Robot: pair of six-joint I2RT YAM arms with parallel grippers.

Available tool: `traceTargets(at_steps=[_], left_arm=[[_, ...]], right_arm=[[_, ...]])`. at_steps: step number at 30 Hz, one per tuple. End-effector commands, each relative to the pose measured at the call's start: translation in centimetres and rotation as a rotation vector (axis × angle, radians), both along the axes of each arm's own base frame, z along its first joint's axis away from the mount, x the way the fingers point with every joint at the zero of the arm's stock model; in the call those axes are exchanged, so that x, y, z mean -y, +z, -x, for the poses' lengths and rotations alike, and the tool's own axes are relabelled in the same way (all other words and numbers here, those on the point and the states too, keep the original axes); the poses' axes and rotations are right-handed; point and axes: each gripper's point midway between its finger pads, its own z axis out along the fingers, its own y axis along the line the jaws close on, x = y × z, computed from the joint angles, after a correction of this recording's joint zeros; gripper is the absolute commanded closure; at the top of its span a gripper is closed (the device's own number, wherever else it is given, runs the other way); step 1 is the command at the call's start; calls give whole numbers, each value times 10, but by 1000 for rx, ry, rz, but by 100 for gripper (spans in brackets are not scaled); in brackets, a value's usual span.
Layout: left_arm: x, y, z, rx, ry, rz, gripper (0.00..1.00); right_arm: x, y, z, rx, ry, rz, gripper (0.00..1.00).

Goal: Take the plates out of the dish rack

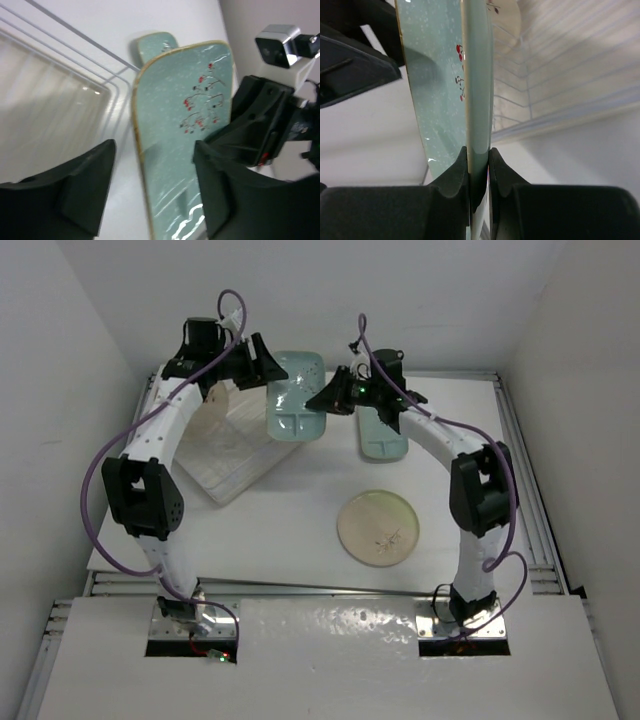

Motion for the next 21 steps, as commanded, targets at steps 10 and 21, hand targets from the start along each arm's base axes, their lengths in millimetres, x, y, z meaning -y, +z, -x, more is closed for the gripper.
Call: traceTargets(at_steps=[10,21], left_arm=[[-75,46,-23,240,237,-408,26],[-123,50,-14,232,303,-475,26]], right_arm=[[138,32,-28,28,-7,-6,100],[207,-73,-65,-69,-98,371,100]])
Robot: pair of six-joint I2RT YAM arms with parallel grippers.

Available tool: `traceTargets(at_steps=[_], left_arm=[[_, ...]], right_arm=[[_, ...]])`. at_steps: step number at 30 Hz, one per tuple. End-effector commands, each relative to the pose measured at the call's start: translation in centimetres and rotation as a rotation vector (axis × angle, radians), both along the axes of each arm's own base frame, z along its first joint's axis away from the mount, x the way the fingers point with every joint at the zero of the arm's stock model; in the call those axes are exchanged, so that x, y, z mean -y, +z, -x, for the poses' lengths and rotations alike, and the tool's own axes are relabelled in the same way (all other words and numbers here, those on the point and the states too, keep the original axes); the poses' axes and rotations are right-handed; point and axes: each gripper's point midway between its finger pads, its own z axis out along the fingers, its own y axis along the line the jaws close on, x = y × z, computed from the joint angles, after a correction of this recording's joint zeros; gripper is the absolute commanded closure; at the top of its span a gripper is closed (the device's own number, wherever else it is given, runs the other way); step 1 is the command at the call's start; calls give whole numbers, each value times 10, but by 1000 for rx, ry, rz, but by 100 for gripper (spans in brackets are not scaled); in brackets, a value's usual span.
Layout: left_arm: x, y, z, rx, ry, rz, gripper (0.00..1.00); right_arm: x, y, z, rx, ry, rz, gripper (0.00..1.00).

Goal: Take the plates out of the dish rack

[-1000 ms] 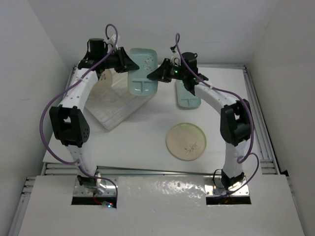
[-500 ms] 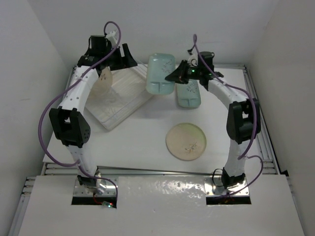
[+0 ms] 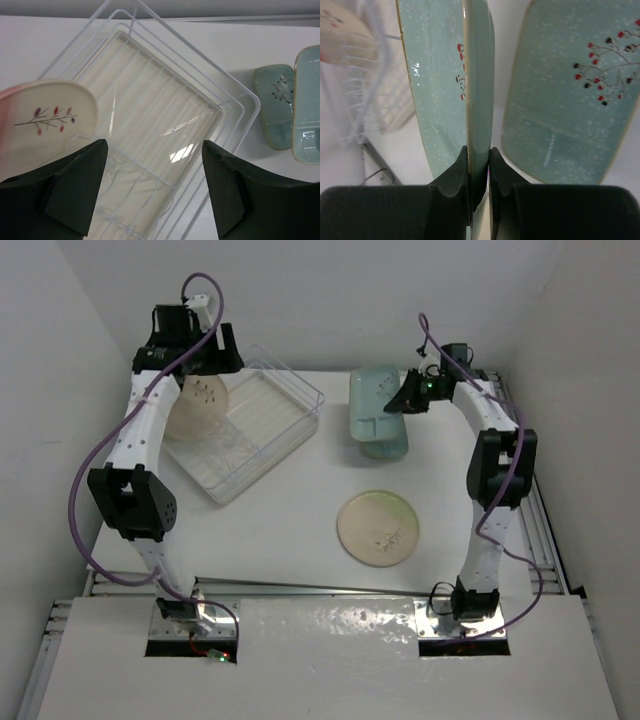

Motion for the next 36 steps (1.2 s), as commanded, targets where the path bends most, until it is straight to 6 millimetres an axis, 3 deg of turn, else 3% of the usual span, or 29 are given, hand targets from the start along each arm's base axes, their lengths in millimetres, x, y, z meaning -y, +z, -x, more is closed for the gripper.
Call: traceTargets(at_steps=[1,3,8,15,21,28,30,31,32,36], left_arm=[[-17,39,13,92,18,-49,26],[-19,37,16,87,19,-57,26],[-21,35,19,79,18,-61,26],[-20,32,20,74,11,-58,26],[-21,31,20,71,14,-62,26],[-20,30,18,72,11,-60,26],[-20,30,18,73,9,-61,26],[-20,29,18,69,10,-59,26],[-19,29,18,70,8,-60,26],[-18,30,18,73,1,-56,26]], right_arm=[[3,4,-9,84,61,78,100],[18,-10,-15,67,37,80,100],[25,-33,-18,31,35,77,100],[25,-41,-30,37,64,42,100],[22,-65,-23,-17,96,29,100],[31,-77,-17,-44,95,104,100],[38,-80,-18,-47,70,150,89],[39,-81,-18,-49,65,160,75],[41,-81,-19,-49,58,173,69],[43,-80,-22,-41,50,228,51]])
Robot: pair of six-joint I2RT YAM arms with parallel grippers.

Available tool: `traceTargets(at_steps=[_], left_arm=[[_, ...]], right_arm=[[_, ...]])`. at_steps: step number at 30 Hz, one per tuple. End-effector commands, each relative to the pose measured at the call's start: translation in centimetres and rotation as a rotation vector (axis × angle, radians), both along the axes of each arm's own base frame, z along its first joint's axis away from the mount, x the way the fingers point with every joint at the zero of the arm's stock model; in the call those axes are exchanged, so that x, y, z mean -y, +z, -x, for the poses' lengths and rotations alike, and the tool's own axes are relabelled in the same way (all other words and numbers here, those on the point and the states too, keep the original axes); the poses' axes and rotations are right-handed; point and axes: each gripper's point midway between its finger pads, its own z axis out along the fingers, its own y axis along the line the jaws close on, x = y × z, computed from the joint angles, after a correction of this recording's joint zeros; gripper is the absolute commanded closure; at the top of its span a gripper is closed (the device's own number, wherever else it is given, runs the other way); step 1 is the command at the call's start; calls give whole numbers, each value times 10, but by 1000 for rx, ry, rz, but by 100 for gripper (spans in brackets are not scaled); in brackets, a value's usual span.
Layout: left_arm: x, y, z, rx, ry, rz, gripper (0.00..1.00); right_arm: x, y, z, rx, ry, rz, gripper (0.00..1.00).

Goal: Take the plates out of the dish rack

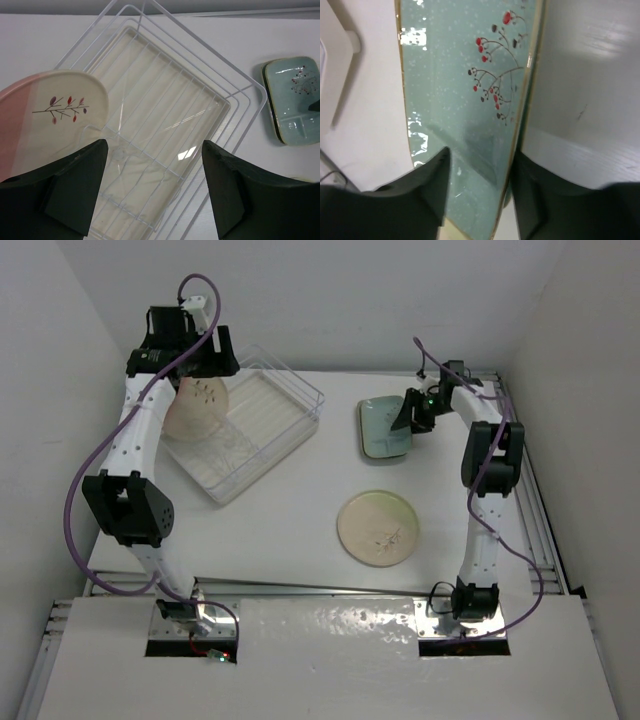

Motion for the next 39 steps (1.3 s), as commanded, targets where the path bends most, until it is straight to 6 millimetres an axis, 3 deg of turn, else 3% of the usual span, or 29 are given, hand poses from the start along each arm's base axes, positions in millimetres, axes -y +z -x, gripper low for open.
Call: traceTargets(at_steps=[1,6,11,12,21,29,30,32,36,39], left_arm=[[-1,22,3,67,-13,-9,26],[-1,21,3,63,-12,-10,26],[-1,23,3,66,-14,-8,26],[-1,22,2,66,-14,-8,26],[-3,26,-2,85,-36,-46,26],[-22,26,-1,86,17,-125,26],[-26,25,0,83,26,-126,26],[-26,26,0,84,28,-123,26],[-26,26,1,84,29,-124,26],[-26,26,1,84,30,-125,26]], right_arm=[[-1,34,-19,117,25,59,44],[1,38,-17,113,8,136,37],[28,50,-14,110,-81,289,34],[17,51,-12,115,-66,304,34],[28,80,-16,177,-140,419,33],[28,19,14,-11,-212,415,37],[27,6,17,-35,-215,410,41],[20,-1,17,-43,-225,368,51],[12,-18,28,-71,-250,316,61],[10,-19,33,-51,-277,293,67]])
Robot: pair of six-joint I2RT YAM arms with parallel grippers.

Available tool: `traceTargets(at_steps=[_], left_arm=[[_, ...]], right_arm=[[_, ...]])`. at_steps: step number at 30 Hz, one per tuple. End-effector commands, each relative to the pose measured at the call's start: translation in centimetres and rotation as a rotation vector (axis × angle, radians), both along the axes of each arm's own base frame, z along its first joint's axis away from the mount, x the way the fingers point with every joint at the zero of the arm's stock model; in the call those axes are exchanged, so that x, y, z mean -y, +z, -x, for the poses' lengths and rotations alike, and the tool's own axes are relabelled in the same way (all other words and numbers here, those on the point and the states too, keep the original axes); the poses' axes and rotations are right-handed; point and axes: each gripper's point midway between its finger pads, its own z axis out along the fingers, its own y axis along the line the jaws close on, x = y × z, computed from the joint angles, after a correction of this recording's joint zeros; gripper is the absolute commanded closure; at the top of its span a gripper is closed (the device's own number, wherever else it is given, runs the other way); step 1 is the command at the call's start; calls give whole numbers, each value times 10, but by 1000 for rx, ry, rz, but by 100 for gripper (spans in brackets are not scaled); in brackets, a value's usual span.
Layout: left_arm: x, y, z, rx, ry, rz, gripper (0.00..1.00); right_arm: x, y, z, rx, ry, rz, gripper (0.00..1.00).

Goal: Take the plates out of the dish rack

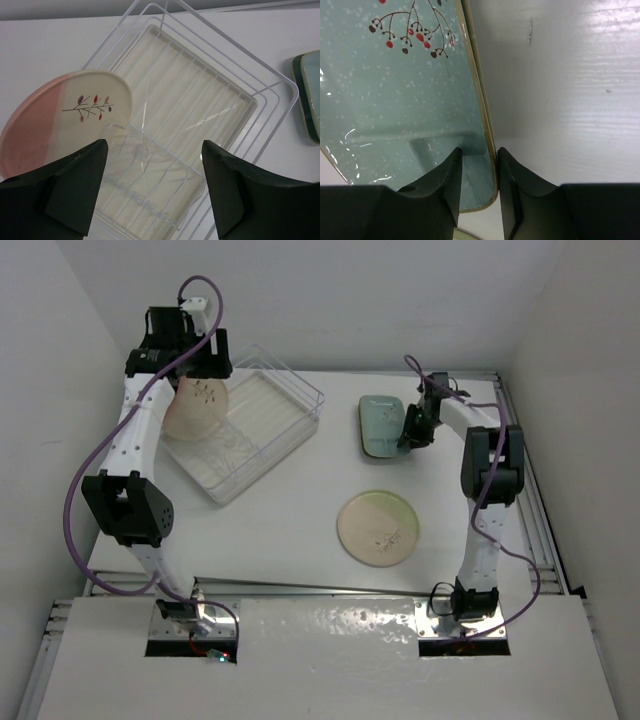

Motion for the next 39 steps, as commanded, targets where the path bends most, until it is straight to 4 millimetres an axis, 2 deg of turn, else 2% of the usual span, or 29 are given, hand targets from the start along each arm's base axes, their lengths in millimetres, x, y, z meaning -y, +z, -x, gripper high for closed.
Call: traceTargets(at_steps=[1,3,4,7,10,12,13,15,19,20,21,22,23,24,25,26,27,29,30,33,35,36,38,39], left_arm=[[-8,30,3,76,13,-16,26],[-9,29,2,75,20,-23,26],[-23,27,1,74,48,-29,26],[-36,26,-3,78,65,-67,26],[-52,19,-7,73,48,-199,26],[-72,14,-9,58,72,-334,25],[-80,9,-12,45,76,-380,24],[-97,4,-14,26,80,-472,20],[-123,-6,-27,20,104,-558,11],[-134,-14,-32,5,120,-562,11],[-140,-9,-37,23,136,-564,10],[-145,-12,-40,17,133,-569,10],[-149,-26,-47,-5,125,-568,10],[-156,-27,-49,-11,116,-566,10],[-156,-35,-51,-30,100,-558,10],[-159,-56,-51,-86,76,-542,10],[-154,-57,-55,-78,48,-510,10],[-149,-72,-56,-105,15,-474,14],[-140,-78,-57,-103,-22,-437,15],[-128,-89,-58,-105,-71,-375,32],[-125,-100,-53,-139,-99,-318,39],[-115,-92,-55,-114,-139,-257,47],[-111,-94,-47,-144,-174,-172,55],[-104,-82,-48,-113,-205,-126,64]], right_arm=[[-5,11,-6,77,-48,-27,69],[-7,7,-2,86,-58,-45,70],[-8,11,-5,109,-59,-54,70],[-7,7,0,89,-64,-54,69],[-6,17,-5,96,-37,-40,63],[-8,28,-12,121,-8,-39,57],[-9,32,-11,117,-2,-42,49],[-11,51,-18,154,29,-50,40],[-14,88,-18,222,75,-58,33],[-15,95,-17,234,85,-63,31],[-16,100,-15,241,95,-68,30],[-17,105,-13,250,113,-66,30],[-17,113,-11,264,124,-69,29],[-18,114,-6,258,138,-70,29],[-19,116,-4,258,145,-74,28],[-19,123,0,263,152,-75,28],[-20,123,3,258,158,-77,28],[-18,132,9,272,168,-72,28],[-18,131,13,267,171,-68,28],[-16,138,21,285,172,-57,29],[-16,141,24,298,174,-58,29],[-17,145,28,308,181,-62,29],[-19,148,32,312,193,-74,29],[-20,152,35,317,200,-74,29]])
